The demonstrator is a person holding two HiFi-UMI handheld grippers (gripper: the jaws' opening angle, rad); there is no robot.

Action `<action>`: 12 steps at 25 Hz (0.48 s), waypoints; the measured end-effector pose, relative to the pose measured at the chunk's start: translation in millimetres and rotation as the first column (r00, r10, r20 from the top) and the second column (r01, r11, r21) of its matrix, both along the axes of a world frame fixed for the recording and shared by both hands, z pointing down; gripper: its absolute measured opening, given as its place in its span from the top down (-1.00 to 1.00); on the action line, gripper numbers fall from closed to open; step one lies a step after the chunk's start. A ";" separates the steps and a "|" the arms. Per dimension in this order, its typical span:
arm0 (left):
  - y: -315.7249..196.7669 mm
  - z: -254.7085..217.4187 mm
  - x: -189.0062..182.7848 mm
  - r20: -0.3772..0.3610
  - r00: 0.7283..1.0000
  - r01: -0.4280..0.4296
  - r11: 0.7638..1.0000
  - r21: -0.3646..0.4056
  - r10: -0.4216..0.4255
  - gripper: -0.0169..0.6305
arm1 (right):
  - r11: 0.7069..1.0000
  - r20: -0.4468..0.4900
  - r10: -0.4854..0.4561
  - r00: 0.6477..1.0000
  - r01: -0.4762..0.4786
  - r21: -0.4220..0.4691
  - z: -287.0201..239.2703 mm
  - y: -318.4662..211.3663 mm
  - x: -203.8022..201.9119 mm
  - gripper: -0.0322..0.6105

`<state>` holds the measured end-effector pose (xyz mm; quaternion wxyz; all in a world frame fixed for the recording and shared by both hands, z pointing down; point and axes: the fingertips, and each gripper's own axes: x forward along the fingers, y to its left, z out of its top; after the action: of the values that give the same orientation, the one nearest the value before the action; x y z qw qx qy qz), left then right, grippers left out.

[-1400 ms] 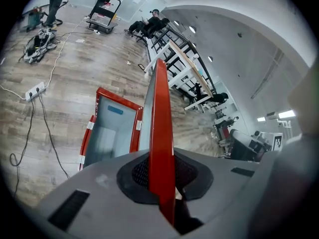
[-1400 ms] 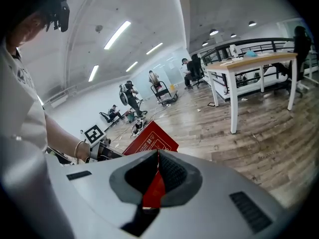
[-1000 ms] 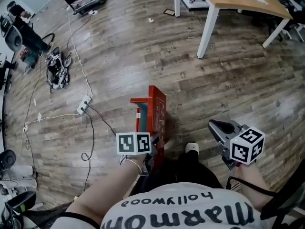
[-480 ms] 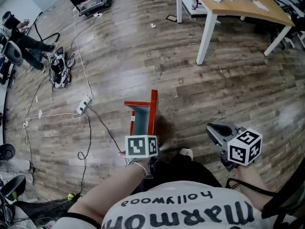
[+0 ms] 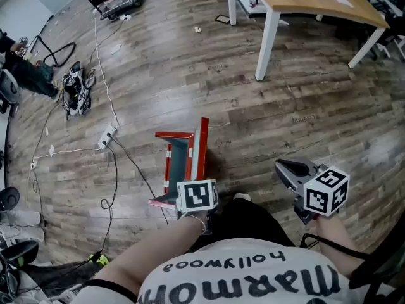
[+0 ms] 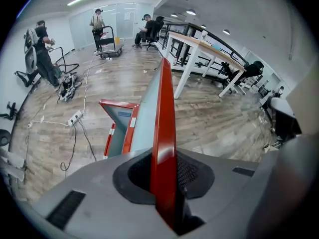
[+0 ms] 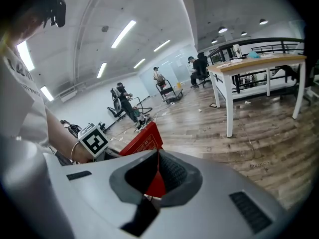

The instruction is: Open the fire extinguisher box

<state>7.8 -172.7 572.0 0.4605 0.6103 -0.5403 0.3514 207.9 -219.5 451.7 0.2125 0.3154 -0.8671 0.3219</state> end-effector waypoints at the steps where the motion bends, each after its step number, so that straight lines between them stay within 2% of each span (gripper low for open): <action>1: -1.3 2.5 3.5 0.024 1.000 0.000 1.000 0.007 0.000 0.77 | 1.000 0.000 0.004 1.000 -0.004 -0.004 1.0 1.0 4.3 0.87; 3: -2.0 7.7 11.5 0.063 0.998 -0.003 1.000 0.007 0.003 0.75 | 1.000 -0.002 0.009 1.000 -0.009 -0.011 3.6 2.9 12.5 0.87; 7: -1.2 22.0 38.1 0.060 0.997 -0.053 0.998 0.021 0.052 0.67 | 0.999 -0.010 0.018 1.000 -0.019 -0.029 10.5 8.9 26.2 0.87; 12: -1.2 32.7 49.0 0.077 0.993 -0.089 0.996 0.020 0.087 0.60 | 0.998 -0.006 0.046 0.999 -0.047 -0.047 19.6 16.1 36.3 0.87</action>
<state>56.7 -173.9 604.6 0.4166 0.6252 -0.5338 0.3880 244.2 -203.4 471.4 0.2143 0.3311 -0.8511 0.3465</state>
